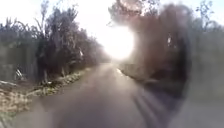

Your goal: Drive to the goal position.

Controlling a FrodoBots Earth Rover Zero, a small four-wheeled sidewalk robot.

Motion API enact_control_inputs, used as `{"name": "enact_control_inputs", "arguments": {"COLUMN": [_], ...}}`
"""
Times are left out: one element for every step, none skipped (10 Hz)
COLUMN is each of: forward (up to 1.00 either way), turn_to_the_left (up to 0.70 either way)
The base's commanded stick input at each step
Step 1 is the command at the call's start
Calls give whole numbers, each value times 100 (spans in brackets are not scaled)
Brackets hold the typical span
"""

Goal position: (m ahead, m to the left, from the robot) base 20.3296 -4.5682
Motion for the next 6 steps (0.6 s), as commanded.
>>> {"name": "enact_control_inputs", "arguments": {"forward": [100,100,100,100,100,100], "turn_to_the_left": [0,0,0,0,0,0]}}
